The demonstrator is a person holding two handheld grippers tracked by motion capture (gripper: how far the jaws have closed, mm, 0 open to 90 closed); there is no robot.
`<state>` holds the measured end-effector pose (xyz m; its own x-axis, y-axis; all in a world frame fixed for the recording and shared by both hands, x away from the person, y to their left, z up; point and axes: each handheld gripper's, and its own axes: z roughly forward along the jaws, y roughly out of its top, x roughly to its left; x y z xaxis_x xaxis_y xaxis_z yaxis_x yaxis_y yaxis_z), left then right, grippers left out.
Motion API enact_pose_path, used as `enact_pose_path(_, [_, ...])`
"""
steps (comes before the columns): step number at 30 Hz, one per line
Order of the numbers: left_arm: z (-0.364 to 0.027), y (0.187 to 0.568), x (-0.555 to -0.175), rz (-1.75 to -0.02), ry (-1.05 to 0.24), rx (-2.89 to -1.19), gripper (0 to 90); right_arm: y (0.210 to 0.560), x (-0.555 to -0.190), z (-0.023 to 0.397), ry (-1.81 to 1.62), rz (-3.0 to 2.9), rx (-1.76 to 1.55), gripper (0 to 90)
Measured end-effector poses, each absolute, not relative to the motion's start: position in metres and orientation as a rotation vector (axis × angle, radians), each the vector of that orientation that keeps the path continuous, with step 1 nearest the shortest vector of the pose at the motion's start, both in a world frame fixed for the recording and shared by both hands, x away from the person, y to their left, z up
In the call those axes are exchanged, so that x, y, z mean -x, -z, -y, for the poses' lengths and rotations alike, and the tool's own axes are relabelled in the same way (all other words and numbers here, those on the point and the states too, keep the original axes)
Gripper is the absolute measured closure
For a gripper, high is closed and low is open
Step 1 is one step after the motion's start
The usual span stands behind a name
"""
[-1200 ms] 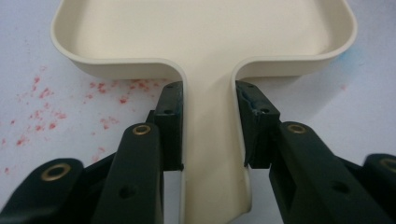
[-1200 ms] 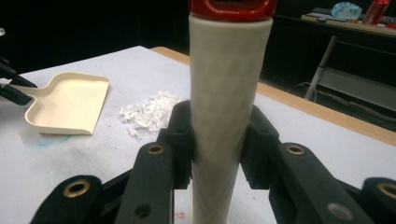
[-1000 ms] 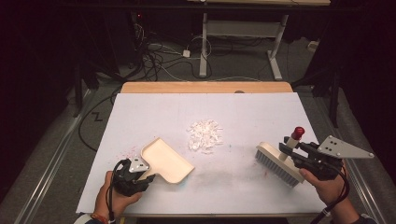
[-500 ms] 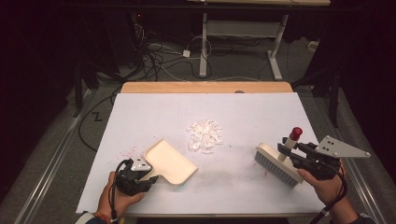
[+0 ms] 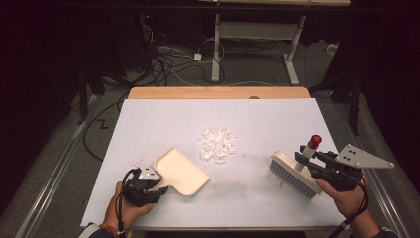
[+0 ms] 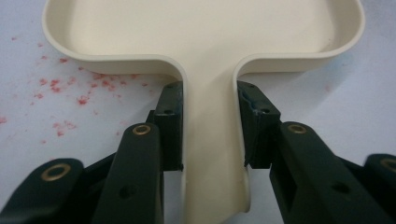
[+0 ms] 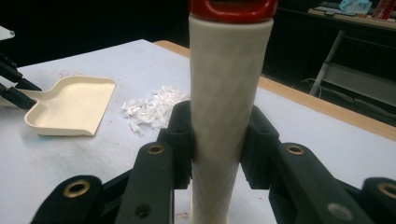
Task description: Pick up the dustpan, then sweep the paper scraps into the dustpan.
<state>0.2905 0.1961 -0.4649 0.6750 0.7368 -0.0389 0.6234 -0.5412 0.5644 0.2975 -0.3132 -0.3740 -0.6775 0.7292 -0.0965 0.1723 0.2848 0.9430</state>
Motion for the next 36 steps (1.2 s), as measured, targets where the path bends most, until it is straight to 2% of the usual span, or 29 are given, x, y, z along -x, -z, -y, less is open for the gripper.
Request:
enact_pose_path(21, [-0.193,0.464,-0.292,-1.030,-0.291,-2.362,63.7,0.373,-0.310,0.307,-1.373,-2.022,-0.801,69.4])
enact_pose_path(36, [-0.189,0.467,-0.296,-1.033,-0.278,-2.366,63.7,0.365,-0.388,0.272,-1.370,-1.993,-0.826,69.5])
